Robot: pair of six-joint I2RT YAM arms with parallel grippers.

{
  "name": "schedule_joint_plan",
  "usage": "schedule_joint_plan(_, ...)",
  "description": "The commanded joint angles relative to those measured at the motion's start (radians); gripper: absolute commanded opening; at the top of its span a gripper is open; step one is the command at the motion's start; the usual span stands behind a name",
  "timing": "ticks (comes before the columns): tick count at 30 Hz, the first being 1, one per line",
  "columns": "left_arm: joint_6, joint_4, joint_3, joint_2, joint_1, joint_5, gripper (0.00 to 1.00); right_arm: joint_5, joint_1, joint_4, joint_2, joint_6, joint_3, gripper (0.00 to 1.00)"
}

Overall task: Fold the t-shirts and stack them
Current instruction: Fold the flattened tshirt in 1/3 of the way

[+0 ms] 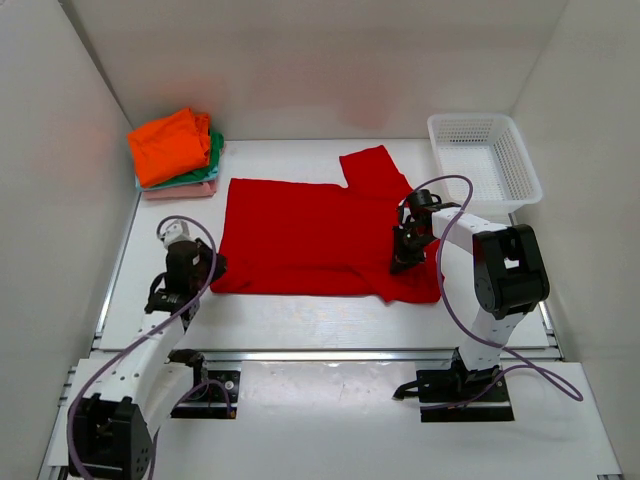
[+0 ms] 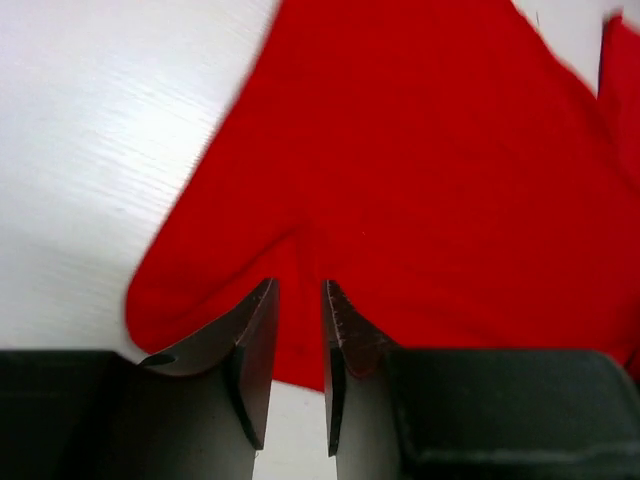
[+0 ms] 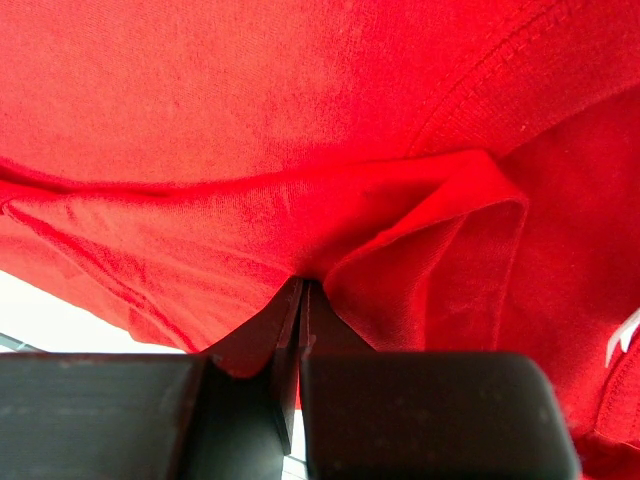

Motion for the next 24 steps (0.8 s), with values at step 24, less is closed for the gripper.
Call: schedule_joint_plan(24,0.424,-0.236,0.322,0.512,-0.303,-0.06,0.56,0.186,0.01,0.023,0.102,-0.041,-0.064,0.0)
